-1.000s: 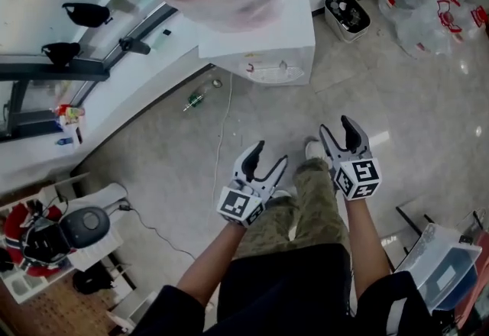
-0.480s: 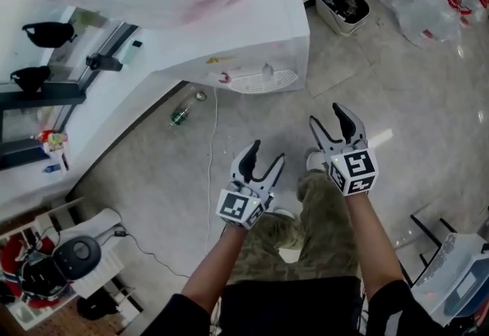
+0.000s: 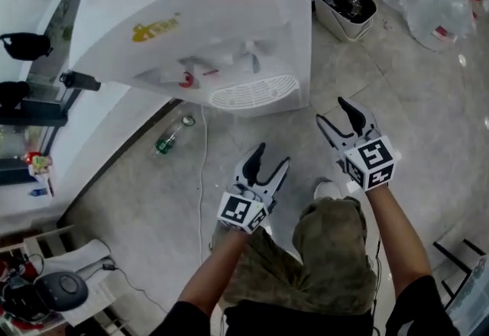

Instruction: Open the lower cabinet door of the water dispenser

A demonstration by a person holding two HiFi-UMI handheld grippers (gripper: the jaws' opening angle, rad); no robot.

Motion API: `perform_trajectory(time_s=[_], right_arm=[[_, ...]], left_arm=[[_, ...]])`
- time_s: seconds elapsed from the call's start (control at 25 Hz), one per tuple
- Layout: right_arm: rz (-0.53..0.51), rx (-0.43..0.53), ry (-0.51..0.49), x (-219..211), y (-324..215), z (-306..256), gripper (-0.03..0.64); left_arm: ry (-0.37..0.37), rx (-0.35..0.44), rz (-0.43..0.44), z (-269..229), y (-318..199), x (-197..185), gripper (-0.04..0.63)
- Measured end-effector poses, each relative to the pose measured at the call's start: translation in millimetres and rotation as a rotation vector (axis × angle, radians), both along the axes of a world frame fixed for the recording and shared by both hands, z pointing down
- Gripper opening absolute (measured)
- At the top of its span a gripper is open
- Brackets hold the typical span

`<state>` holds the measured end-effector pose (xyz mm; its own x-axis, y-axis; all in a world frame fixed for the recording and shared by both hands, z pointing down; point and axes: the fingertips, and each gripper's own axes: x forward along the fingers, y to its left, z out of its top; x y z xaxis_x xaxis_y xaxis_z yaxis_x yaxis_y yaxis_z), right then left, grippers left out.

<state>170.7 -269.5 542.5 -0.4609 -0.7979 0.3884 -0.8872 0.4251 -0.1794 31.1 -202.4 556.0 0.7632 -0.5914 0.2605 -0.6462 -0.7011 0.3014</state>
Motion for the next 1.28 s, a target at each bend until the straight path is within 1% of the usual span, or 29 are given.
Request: perform_trajectory(time_s=[0.2, 0.32, 0.48, 0.64, 0.8, 0.96, 1.12, 1.28], right_arm=[[-0.040, 0.076, 0.008, -3.3, -12.9, 54.5, 0.236], [-0.034, 0.105, 0.006, -6.1, -19.0, 73.3, 0.238], [-0.026, 0.120, -0.012, -7.5, -22.8, 91.2, 0.239], [-0.034, 0.115, -0.057, -8.4, -29.7, 102.6, 0.239], [-0.044, 0.125, -0.084, -19.1, -45.8, 108.9, 0.241], [-0.045, 0.152, -0.054, -26.8, -58.7, 108.5, 0.241], [-0.028, 0.181, -0.090, -29.7, -68.2, 102.3, 0.241], [-0.022, 0.191, -0.089, -26.9, -74.2, 105.4, 0.241]], left_arm=[[0.037, 0.077, 0.008, 49.4, -7.9, 6.9, 0.259], [0.048, 0.091, -0.006, 67.3, -14.2, 3.1, 0.259], [0.054, 0.095, -0.024, 80.6, -12.4, -0.9, 0.259], [0.067, 0.101, -0.016, 83.8, -7.6, 6.4, 0.259], [0.083, 0.116, -0.018, 85.7, -8.2, 5.2, 0.259], [0.078, 0.110, -0.023, 92.2, -3.1, 1.7, 0.259], [0.057, 0.106, -0.004, 100.1, 6.7, -1.1, 0.259], [0.061, 0.101, -0.022, 105.0, 9.8, -2.9, 0.259]])
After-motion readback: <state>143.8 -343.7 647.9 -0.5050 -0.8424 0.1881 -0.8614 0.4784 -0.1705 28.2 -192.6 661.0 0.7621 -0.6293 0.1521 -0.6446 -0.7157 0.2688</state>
